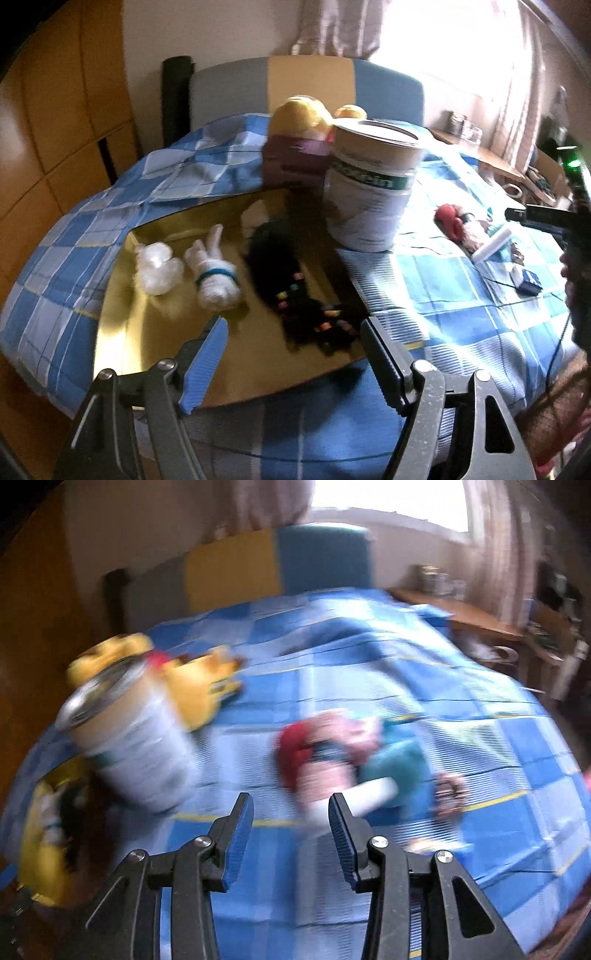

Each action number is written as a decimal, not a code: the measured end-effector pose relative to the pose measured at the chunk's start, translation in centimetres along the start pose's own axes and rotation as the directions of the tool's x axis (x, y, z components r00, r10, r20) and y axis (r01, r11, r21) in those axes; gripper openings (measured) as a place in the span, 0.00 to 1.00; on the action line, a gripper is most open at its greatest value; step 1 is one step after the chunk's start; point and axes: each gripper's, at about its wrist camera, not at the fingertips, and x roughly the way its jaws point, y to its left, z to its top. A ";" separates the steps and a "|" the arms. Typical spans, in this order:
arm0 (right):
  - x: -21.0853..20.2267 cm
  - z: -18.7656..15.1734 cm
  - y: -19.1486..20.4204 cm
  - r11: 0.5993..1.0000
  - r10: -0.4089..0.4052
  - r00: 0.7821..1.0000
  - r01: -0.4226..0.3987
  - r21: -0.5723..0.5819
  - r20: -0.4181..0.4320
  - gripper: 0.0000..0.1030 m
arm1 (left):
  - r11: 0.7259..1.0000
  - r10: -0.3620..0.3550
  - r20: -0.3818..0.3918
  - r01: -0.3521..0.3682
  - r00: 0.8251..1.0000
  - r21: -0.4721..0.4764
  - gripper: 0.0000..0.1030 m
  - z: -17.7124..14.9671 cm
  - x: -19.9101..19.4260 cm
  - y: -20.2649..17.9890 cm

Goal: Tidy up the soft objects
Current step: 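Lower the wig onto the tray beside the gloves and open the right gripper, then grasp the white foam block with left while right moves toward the Tempo tissue pack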

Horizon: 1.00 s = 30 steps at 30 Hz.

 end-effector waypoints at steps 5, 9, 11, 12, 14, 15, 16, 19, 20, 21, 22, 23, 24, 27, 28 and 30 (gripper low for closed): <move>1.4 0.8 -6.8 0.979 -0.136 0.991 0.132 0.155 0.012 0.41 | 0.996 -0.055 -0.009 0.056 0.998 0.076 0.73 0.9 0.3 -3.0; 2.1 0.0 -11.2 0.927 -0.113 0.993 0.114 0.357 -0.024 0.41 | 0.986 -0.096 -0.027 0.099 0.995 0.131 0.73 1.9 1.0 -6.0; 2.2 -0.4 -12.7 0.899 -0.083 0.996 0.089 0.428 -0.034 0.41 | 0.979 -0.135 -0.050 0.141 0.990 0.147 0.73 2.5 1.7 -7.8; 2.2 -0.5 -13.2 0.889 -0.076 0.996 0.084 0.450 -0.035 0.41 | 0.975 -0.148 -0.058 0.155 0.987 0.158 0.73 2.7 2.0 -8.6; 2.1 -0.8 -14.0 0.872 -0.048 0.998 0.058 0.487 -0.032 0.41 | 0.967 -0.164 -0.068 0.174 0.984 0.185 0.73 3.1 2.5 -10.2; 2.1 -1.0 -14.3 0.862 -0.041 0.999 0.053 0.503 -0.034 0.41 | 0.963 -0.174 -0.070 0.184 0.982 0.199 0.73 3.3 2.7 -10.9; 2.1 -1.1 -14.5 0.853 -0.032 0.999 0.046 0.520 -0.037 0.41 | 0.955 -0.191 -0.070 0.202 0.979 0.217 0.73 3.7 3.1 -12.0; 2.3 -1.4 -15.0 0.822 0.003 0.999 0.017 0.570 -0.034 0.41 | 0.940 -0.216 -0.072 0.228 0.974 0.253 0.73 4.3 3.8 -14.3; 2.3 -1.6 -15.3 0.813 0.011 0.999 0.009 0.583 -0.030 0.41 | 0.933 -0.227 -0.074 0.238 0.971 0.271 0.73 4.7 4.2 -15.4; 2.2 -1.7 -15.5 0.805 0.018 0.999 0.001 0.594 -0.026 0.41 | 0.928 -0.234 -0.074 0.245 0.970 0.280 0.73 4.8 4.4 -16.0; 2.1 -1.8 -15.6 0.797 0.028 0.999 -0.009 0.604 -0.023 0.41 | 0.918 -0.248 -0.078 0.260 0.966 0.299 0.73 5.1 5.0 -17.1; 2.2 -1.9 -15.7 0.791 0.038 0.999 -0.017 0.612 -0.021 0.41 | 0.911 -0.258 -0.081 0.270 0.963 0.313 0.73 5.4 5.4 -17.9; 2.4 -1.9 -15.8 0.787 0.044 0.999 -0.022 0.617 -0.021 0.41 | 0.906 -0.266 -0.080 0.277 0.961 0.321 0.73 5.5 5.7 -18.4; 2.6 -1.8 -15.9 0.780 0.067 0.997 -0.037 0.625 -0.024 0.41 | 0.884 -0.298 -0.073 0.304 0.952 0.356 0.73 6.4 7.1 -20.8; 2.6 -1.9 -15.9 0.778 0.074 0.997 -0.043 0.627 -0.023 0.41 | 0.876 -0.311 -0.069 0.314 0.948 0.367 0.72 6.8 7.5 -21.6; 2.6 -1.9 -16.0 0.774 0.084 0.996 -0.051 0.631 -0.022 0.41 | 0.855 -0.347 -0.056 0.341 0.936 0.390 0.71 7.5 8.5 -23.2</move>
